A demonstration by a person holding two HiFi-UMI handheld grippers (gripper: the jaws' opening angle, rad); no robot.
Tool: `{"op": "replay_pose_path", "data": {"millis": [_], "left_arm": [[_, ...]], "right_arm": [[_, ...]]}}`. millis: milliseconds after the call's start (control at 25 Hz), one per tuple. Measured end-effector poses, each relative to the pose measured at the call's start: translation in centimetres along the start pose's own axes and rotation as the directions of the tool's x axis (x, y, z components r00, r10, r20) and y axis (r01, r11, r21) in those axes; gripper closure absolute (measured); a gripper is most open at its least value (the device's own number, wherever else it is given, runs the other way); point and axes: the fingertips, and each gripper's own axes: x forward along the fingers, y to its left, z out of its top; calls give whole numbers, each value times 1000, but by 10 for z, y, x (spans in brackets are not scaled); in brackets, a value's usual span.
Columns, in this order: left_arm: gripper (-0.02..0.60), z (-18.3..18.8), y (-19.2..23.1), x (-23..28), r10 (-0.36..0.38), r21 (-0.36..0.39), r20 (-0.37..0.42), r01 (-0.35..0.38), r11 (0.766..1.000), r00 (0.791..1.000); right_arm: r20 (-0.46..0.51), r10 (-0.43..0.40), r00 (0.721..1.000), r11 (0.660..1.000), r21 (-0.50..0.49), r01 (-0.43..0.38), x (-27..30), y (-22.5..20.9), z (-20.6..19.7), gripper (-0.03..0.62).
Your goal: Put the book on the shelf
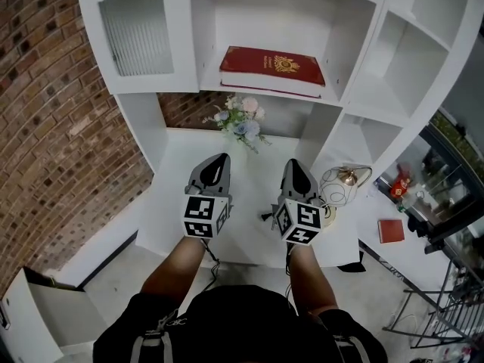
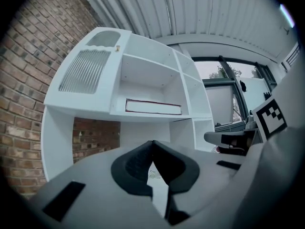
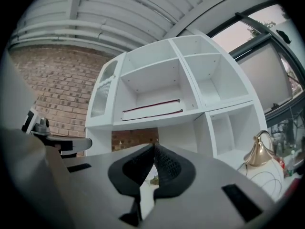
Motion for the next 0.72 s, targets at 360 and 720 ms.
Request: {"op": "replay_pose_path", "data": {"millis": [360, 720], "left_arm": [[568, -6, -6, -10, 12, 4, -29, -12, 1000, 1000], [568, -8, -13, -9, -5, -36, -34, 4, 999, 999]], "right_arm": [[-10, 2, 1000, 999, -32, -3, -7, 6, -2, 582], [-19, 14, 1000, 1000, -19, -15, -10, 5, -3, 582]]}}
